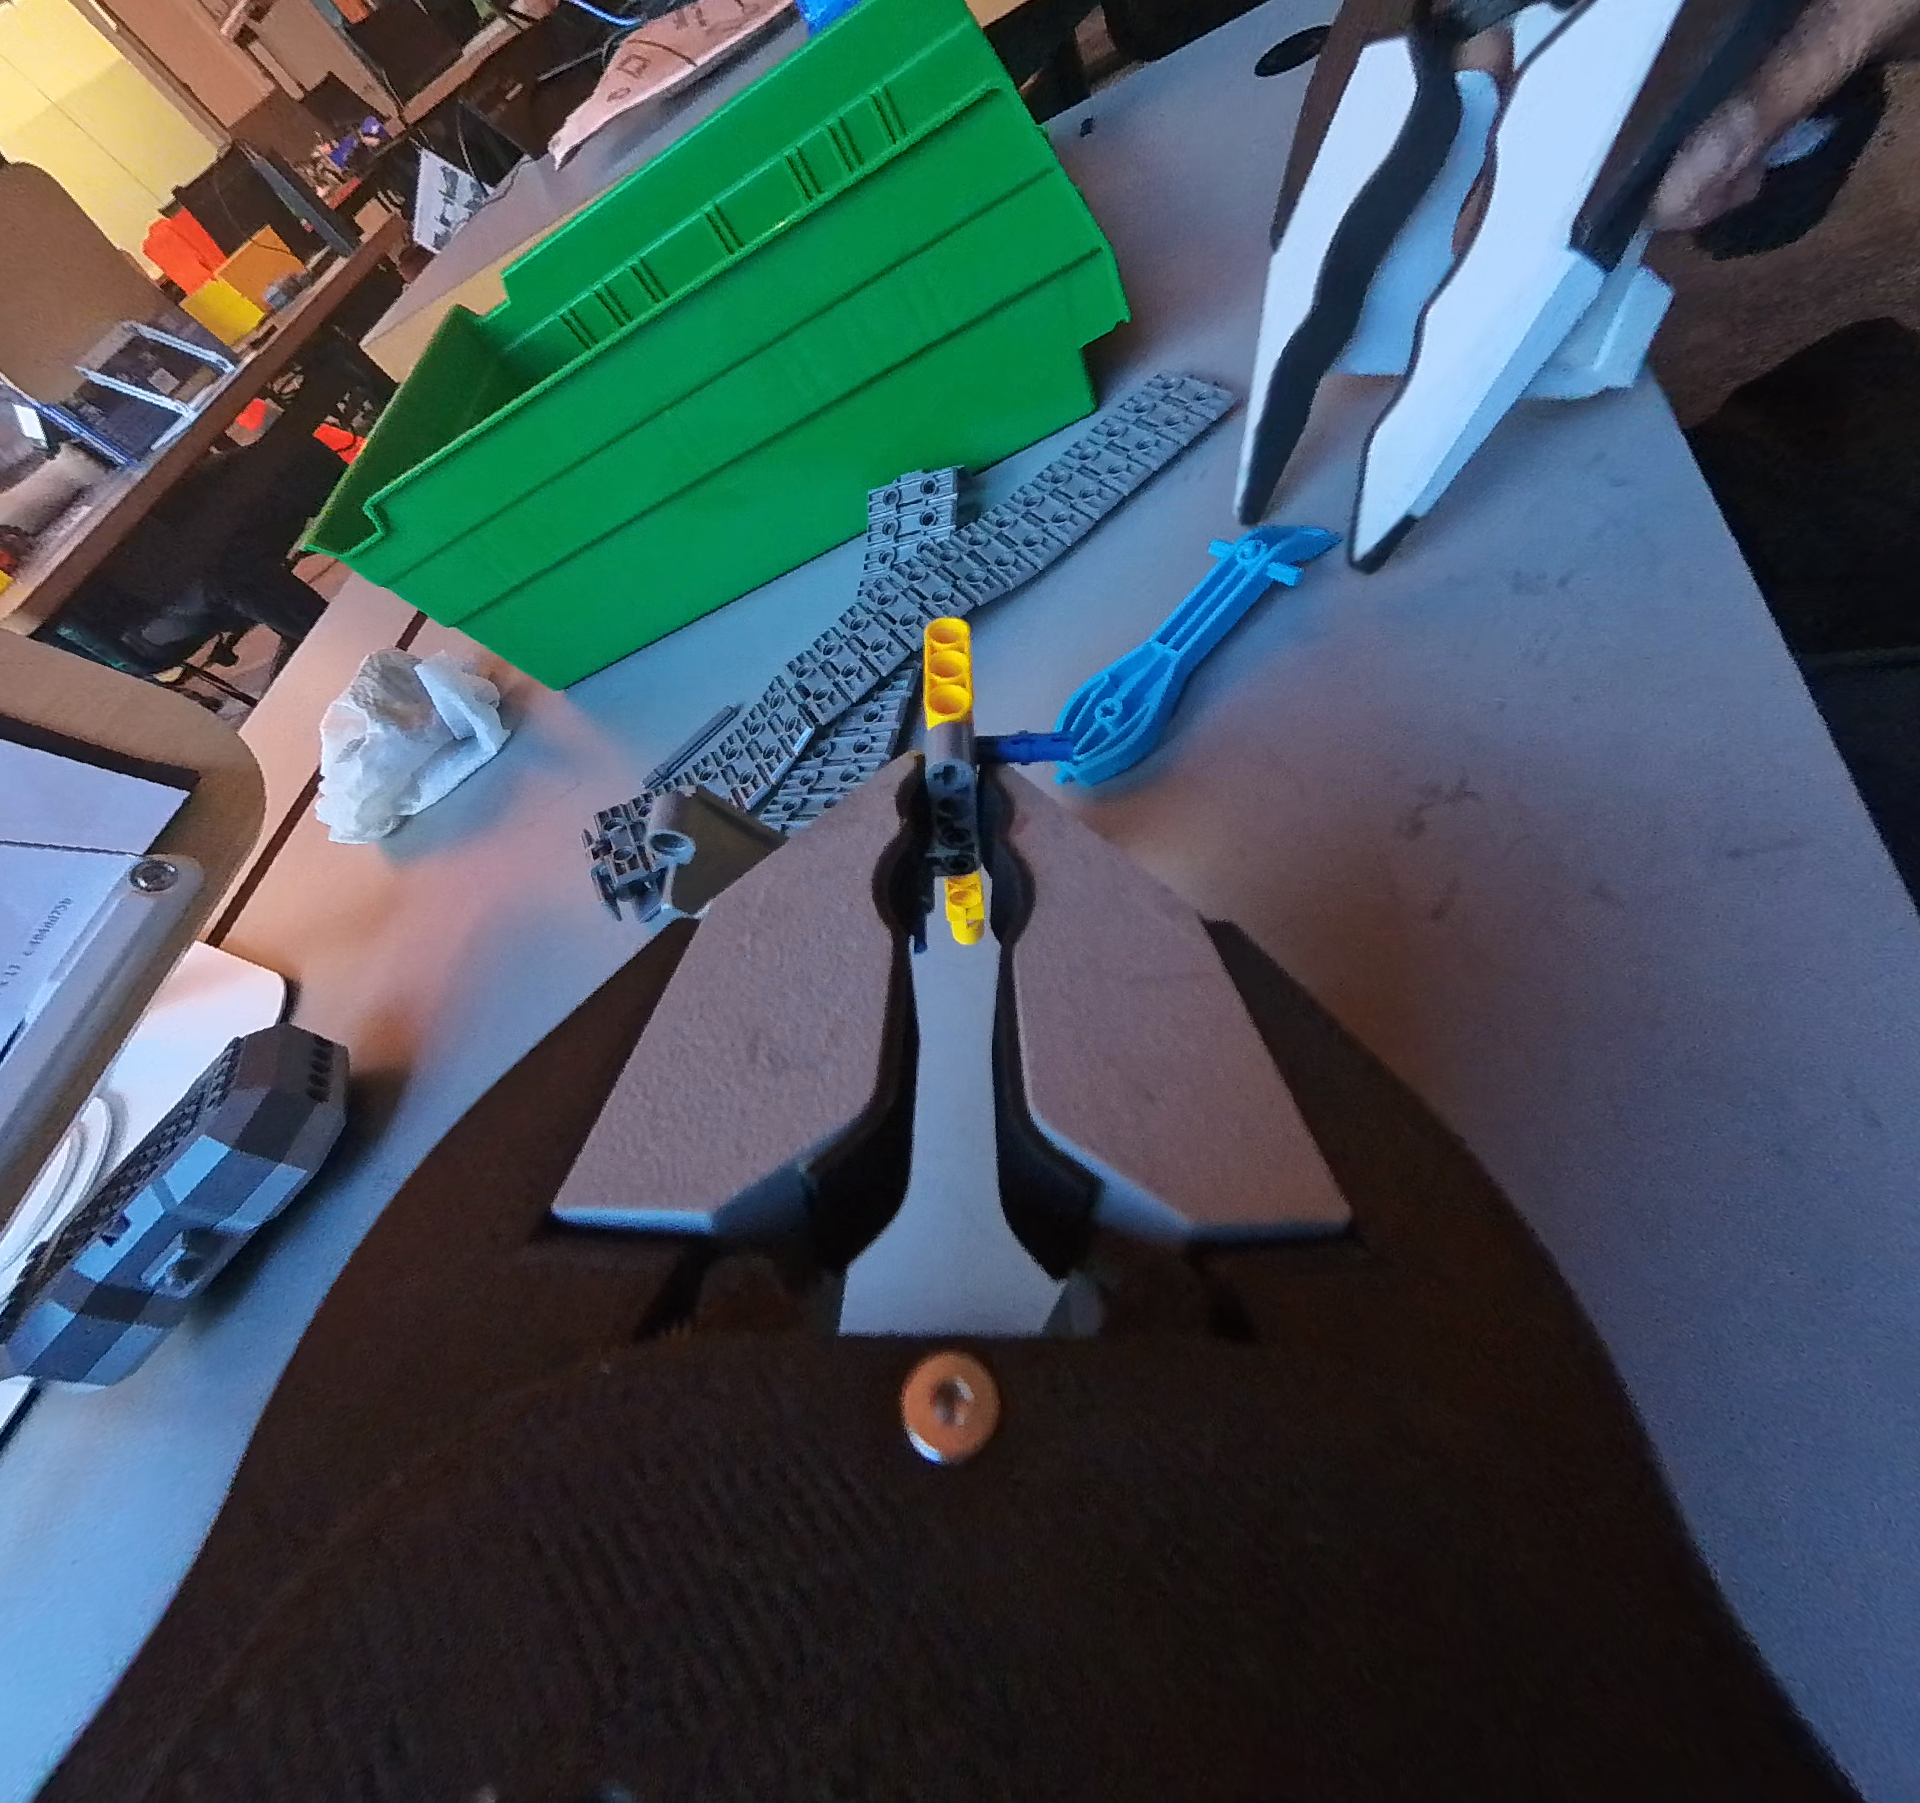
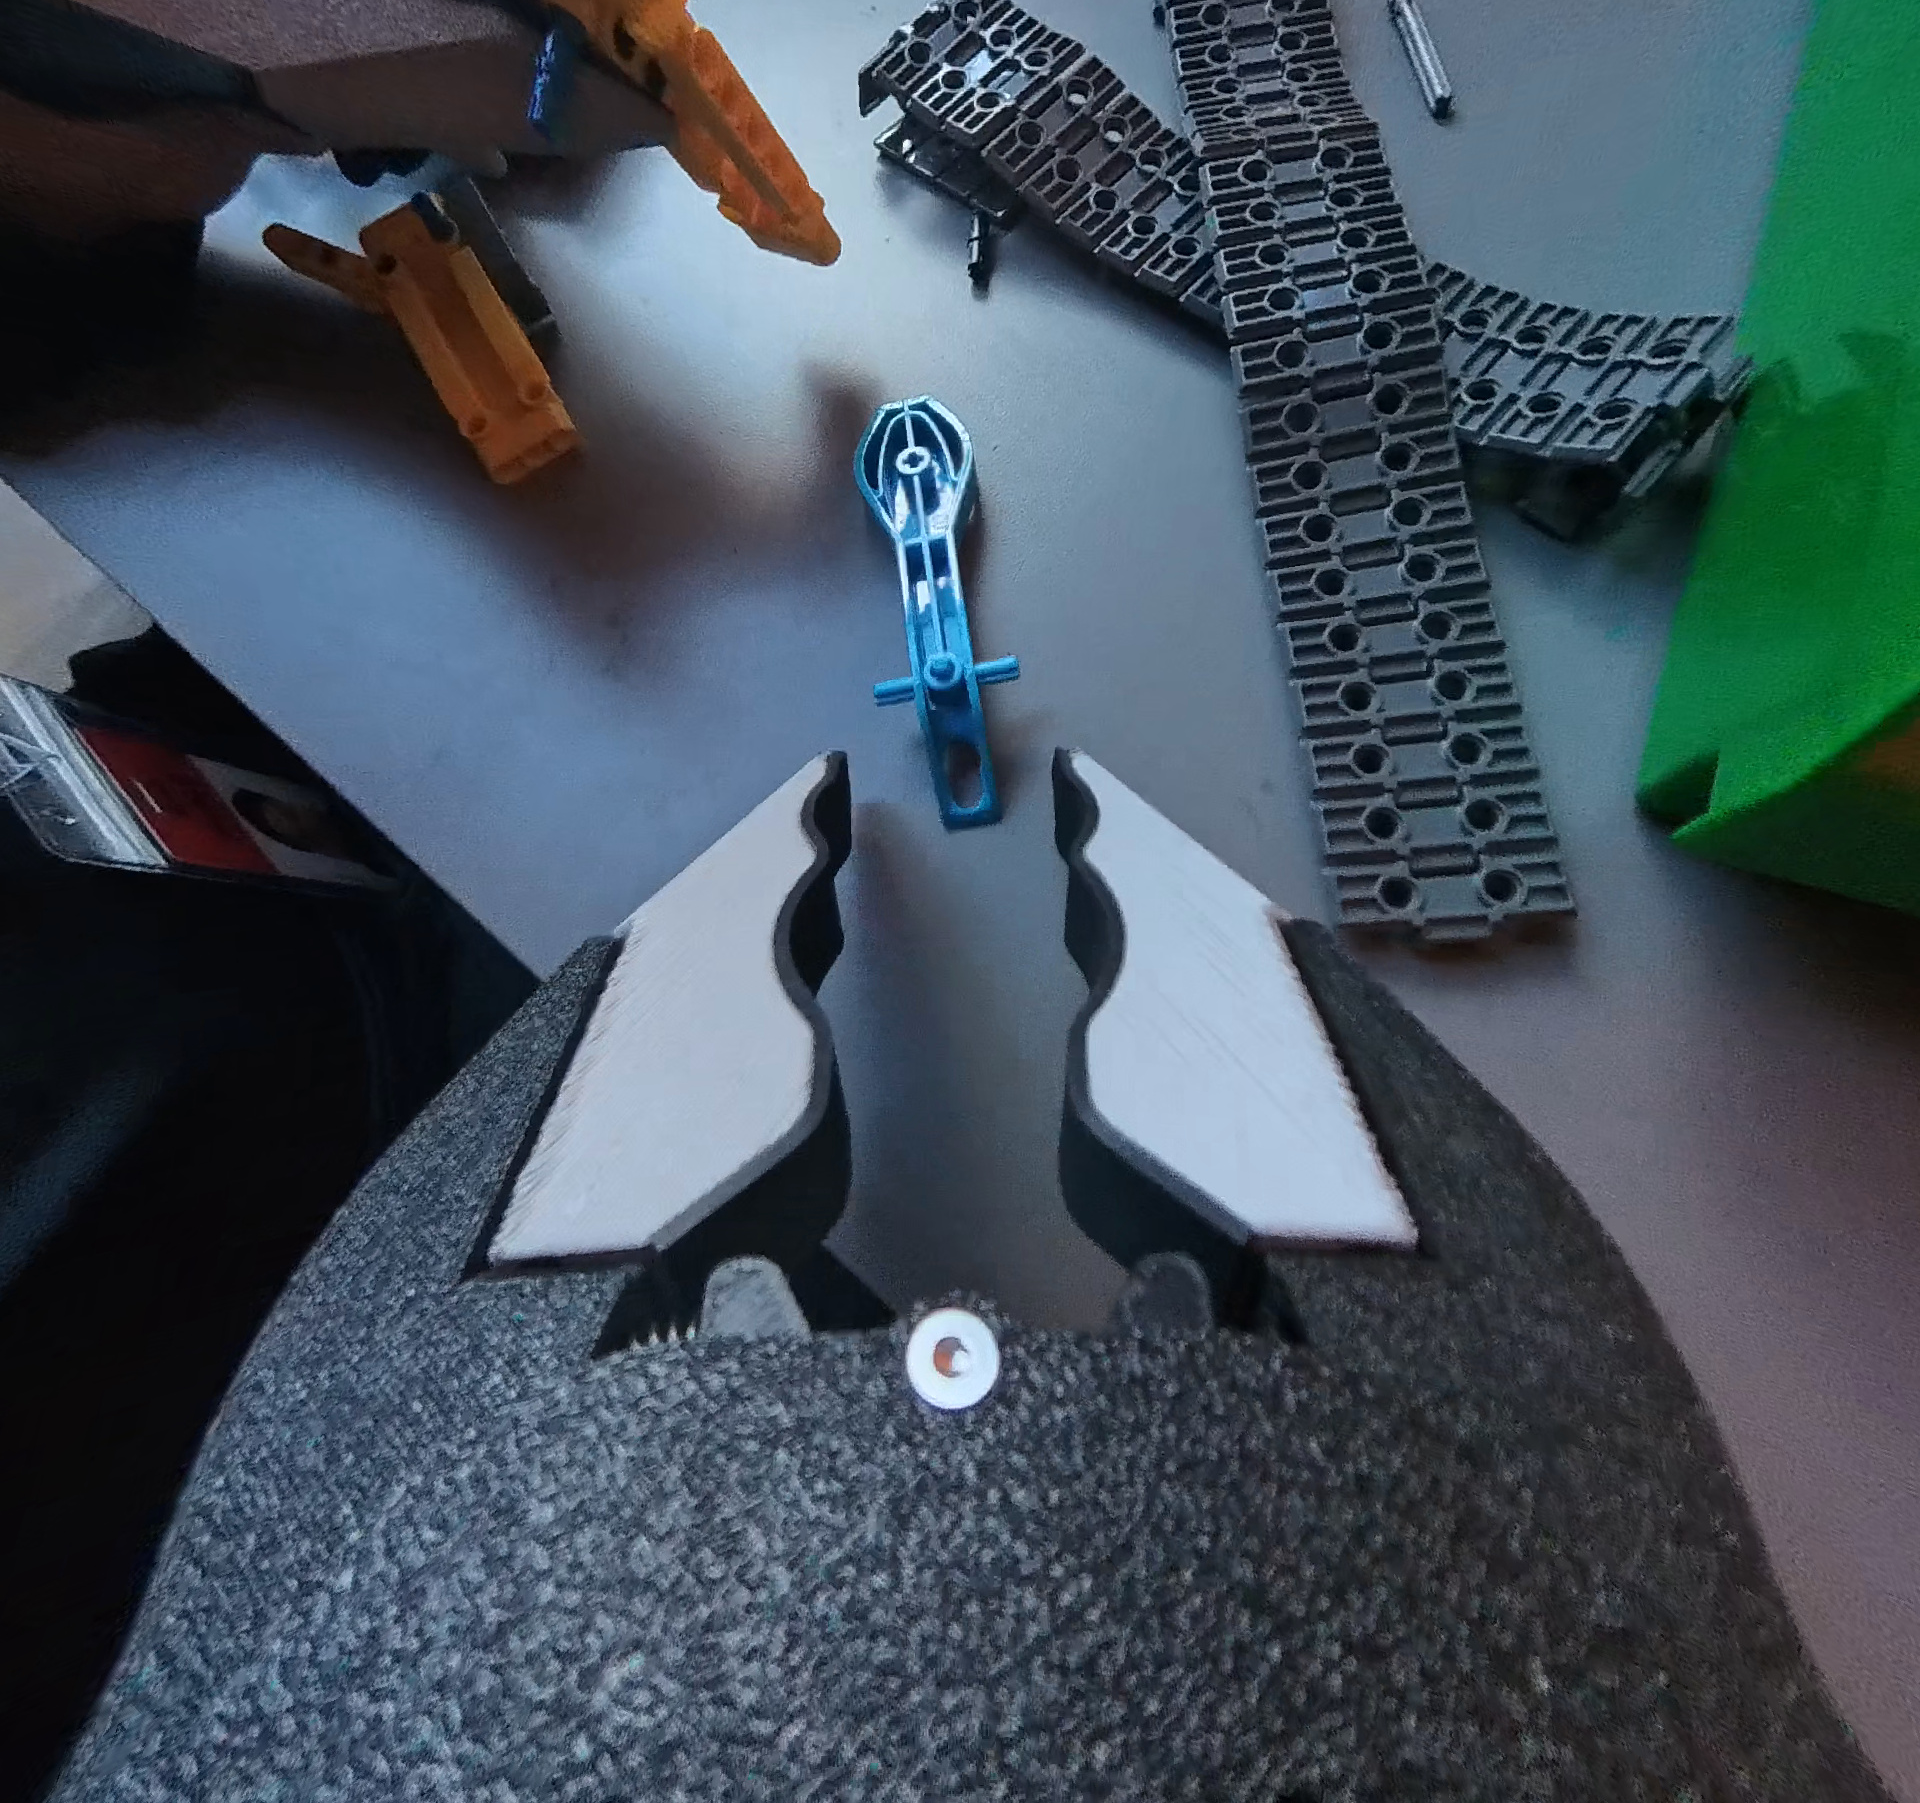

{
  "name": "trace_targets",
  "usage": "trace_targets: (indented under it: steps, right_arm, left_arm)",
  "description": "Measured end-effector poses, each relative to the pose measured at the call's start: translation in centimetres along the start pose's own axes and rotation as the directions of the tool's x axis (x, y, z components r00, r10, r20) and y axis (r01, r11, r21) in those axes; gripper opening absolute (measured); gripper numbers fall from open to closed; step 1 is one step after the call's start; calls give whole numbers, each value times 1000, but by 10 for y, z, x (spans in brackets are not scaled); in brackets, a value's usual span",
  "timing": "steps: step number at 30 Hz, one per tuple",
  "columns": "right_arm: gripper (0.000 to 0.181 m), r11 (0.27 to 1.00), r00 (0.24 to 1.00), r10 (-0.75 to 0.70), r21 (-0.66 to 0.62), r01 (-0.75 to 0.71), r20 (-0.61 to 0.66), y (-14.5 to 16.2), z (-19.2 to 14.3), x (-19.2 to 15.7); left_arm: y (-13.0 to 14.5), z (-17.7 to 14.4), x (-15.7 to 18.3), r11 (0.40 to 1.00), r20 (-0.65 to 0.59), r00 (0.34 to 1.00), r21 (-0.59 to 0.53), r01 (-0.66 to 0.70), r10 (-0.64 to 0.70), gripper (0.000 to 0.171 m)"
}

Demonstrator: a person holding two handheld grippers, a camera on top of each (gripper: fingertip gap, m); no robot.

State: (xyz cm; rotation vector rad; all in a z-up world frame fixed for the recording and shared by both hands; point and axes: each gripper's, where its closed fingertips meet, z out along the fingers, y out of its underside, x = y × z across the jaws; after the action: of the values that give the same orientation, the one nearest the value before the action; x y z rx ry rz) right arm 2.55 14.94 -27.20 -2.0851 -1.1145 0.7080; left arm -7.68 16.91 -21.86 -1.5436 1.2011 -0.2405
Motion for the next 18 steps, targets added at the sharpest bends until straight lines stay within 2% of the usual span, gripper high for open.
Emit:
trace_targets:
  steps: [7, 13, 15, 18]
  right_arm:
    - [13, 999, 998, -49, -13, 49, 45, -7, 18, -17]
    - [15, 997, 994, -75, -20, 77, 76, -9, 24, -31]
    - [19, 997, 996, -73, -26, 75, 59, -8, 20, -28]
    - [23, 997, 996, -79, 23, 78, 45, -14, 10, -26]
  left_arm:
    - [0, 0, 0, 999, -14, 999, 4, 32, -32, 6]
    - [-3, -2, 1, 998, -38, 998, 28, 56, -55, 6]
    - [-7, -4, 4, 999, -48, 999, 48, 24, -22, 6]
    - [-14, -9, 1, 994, 24, 996, 67, -86, 85, 6]
